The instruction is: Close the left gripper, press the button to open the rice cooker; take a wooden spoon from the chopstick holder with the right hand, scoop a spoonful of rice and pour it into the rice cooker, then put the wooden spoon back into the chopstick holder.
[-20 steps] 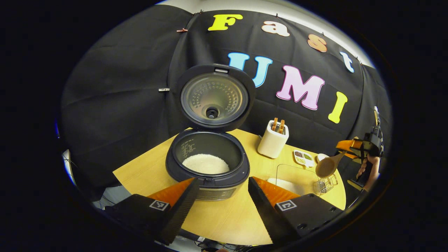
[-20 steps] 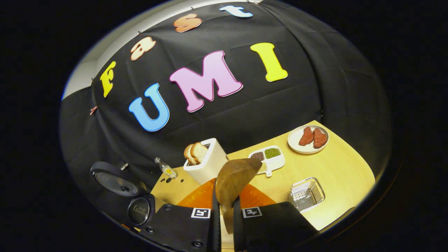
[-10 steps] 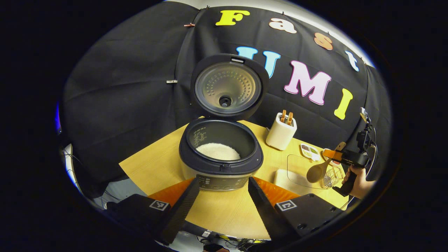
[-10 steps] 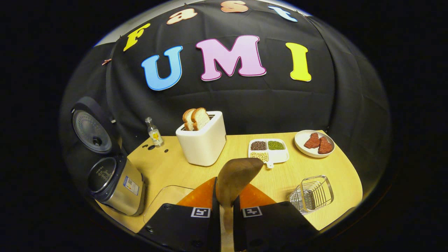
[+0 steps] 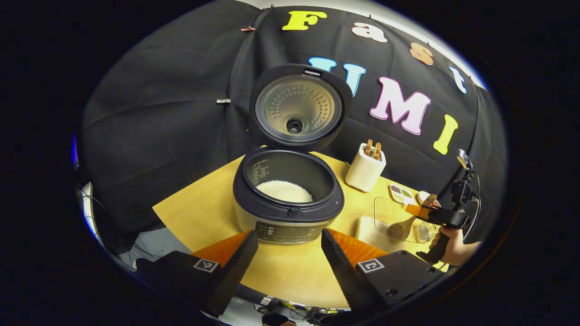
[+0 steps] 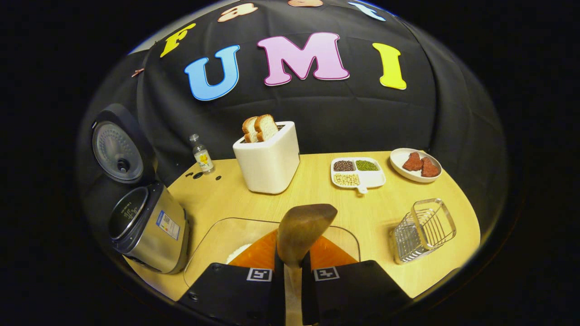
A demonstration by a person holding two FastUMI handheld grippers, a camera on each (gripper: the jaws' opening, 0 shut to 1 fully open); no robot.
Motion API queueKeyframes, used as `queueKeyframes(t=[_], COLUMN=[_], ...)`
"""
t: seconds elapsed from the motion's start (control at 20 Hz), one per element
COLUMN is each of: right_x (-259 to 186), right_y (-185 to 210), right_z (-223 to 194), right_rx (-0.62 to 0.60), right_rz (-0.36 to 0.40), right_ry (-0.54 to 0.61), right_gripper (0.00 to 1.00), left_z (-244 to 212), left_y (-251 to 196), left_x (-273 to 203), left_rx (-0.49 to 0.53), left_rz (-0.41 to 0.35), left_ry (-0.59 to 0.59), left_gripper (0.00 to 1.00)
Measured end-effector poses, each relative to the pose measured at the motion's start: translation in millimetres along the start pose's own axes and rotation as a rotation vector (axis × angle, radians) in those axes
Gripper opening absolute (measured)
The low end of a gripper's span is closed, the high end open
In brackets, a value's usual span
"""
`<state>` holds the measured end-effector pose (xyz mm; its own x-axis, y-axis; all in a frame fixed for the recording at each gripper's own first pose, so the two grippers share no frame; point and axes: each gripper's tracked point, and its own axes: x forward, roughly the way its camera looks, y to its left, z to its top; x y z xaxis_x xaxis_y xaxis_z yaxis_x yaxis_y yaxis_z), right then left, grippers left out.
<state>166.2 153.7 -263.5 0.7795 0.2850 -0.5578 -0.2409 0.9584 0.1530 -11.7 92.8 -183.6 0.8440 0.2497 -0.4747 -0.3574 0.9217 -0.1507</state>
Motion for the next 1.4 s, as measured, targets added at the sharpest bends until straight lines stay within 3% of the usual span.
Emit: queueKeyframes(t=[0.35,0.5,0.65,0.7,1.1,1.4], right_x=[4,4,2,1,-18,-36], right_y=[40,57,63,64,18,-33], right_z=[-14,-16,-13,-13,7,26], right_rx=[0.235,0.361,0.396,0.406,0.583,0.791], right_rz=[0.064,0.112,0.133,0.140,0.101,0.043], right_ry=[0.118,0.173,0.191,0.192,0.161,0.117], right_gripper=[0.18,0.19,0.18,0.18,0.18,0.18], left_z=[1,2,3,5,15,32], left_y=[2,3,4,3,0,-4], left_x=[-2,-2,-3,-4,-6,-9], left_rx=[-0.032,-0.038,-0.046,-0.047,-0.035,-0.014], left_rz=[0.001,0.004,0.003,0.002,-0.003,-0.013], left_ry=[-0.003,-0.005,-0.009,-0.011,-0.034,-0.067], left_gripper=[0.92,0.95,0.92,0.95,0.95,0.95])
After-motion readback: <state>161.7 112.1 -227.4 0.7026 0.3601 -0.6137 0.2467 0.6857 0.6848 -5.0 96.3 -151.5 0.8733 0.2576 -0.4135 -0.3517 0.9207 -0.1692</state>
